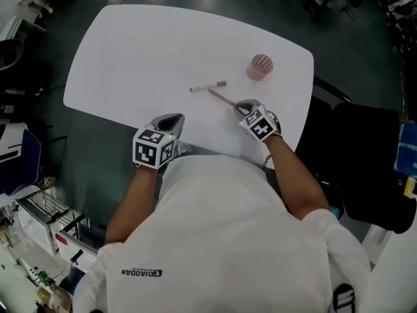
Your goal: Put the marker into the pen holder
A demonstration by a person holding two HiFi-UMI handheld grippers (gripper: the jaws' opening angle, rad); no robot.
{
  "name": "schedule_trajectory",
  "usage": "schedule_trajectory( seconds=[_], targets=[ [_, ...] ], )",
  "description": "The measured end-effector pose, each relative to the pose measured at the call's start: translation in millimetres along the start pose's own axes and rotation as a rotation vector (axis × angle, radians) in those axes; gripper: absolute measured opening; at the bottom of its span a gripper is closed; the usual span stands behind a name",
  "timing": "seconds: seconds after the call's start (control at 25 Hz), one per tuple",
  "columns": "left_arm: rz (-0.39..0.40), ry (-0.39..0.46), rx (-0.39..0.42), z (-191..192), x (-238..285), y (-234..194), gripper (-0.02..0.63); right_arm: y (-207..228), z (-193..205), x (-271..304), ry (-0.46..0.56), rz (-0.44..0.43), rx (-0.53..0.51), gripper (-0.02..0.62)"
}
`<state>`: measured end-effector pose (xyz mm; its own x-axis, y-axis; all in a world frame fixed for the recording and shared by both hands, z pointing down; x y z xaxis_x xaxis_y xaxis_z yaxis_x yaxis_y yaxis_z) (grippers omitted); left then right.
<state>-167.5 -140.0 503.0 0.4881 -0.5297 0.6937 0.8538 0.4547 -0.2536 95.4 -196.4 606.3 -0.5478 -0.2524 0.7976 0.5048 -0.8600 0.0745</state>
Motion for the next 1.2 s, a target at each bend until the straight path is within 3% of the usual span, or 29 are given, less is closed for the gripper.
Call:
schedule_trajectory(
  seconds=[0.24, 0.72, 0.92, 1.2],
  targets=[
    [0.035, 0.015, 0.069, -17.9, 13.7, 9.8, 0.029, 0.9, 7.4, -53.1, 0.110, 0.054, 0.115, 0.061],
    [0.061, 0.047, 0.134, -41.0, 20.3, 17.7, 0.028, 12.4, -10.2, -129.6, 0.320, 0.170, 0.252, 0.060],
    [0.061, 0.050, 0.119, -32.2, 16.3, 19.8, 0.029, 27.3, -22.9, -152.8, 0.368, 0.215, 0.255, 0.058],
    [0.042, 0.104, 0.073, -33.3, -8.4, 11.2, 0.029, 72.0, -28.7, -167.5, 0.373, 0.345, 0.294, 0.058]
  ],
)
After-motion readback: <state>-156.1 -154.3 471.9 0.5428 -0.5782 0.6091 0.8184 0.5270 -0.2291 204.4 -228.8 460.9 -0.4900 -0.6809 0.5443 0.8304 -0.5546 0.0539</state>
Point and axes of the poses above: the fingertips, and each gripper's own axes: x forward along the fingers, y to its right, z out of its underside, the point moved 9 cm from there along -x, backward along the fingers, and after that the axes turned 5 degrees about -z, right-handed, at the moved point
